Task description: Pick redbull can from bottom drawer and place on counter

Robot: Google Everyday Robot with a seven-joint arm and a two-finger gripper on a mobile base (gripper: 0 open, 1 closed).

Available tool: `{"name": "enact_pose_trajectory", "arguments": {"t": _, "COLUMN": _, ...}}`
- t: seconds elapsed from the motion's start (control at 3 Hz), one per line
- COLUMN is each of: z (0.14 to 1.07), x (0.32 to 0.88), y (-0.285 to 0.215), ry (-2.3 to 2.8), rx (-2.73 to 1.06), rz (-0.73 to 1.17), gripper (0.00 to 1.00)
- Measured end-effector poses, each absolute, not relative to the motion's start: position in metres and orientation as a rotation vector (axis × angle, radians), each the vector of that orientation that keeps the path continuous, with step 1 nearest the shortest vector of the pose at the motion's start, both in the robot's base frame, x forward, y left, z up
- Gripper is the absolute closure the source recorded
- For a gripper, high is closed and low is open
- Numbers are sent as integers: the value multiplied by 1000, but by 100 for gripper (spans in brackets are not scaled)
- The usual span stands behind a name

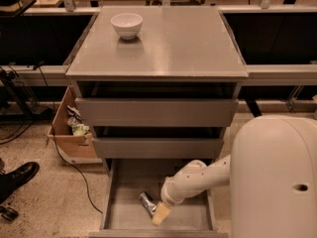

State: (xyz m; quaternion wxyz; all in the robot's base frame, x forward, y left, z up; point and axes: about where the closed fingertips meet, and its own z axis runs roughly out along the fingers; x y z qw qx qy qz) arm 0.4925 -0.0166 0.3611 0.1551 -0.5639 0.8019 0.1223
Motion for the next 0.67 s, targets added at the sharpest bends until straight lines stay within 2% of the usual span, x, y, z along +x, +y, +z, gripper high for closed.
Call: {"name": "enact_pose_trajectory", "arguments": {"t": 0.67, "z": 291, "x": 544, "y": -26, "ry": 2326, "rx": -1291, "rz": 388, "gripper": 0}}
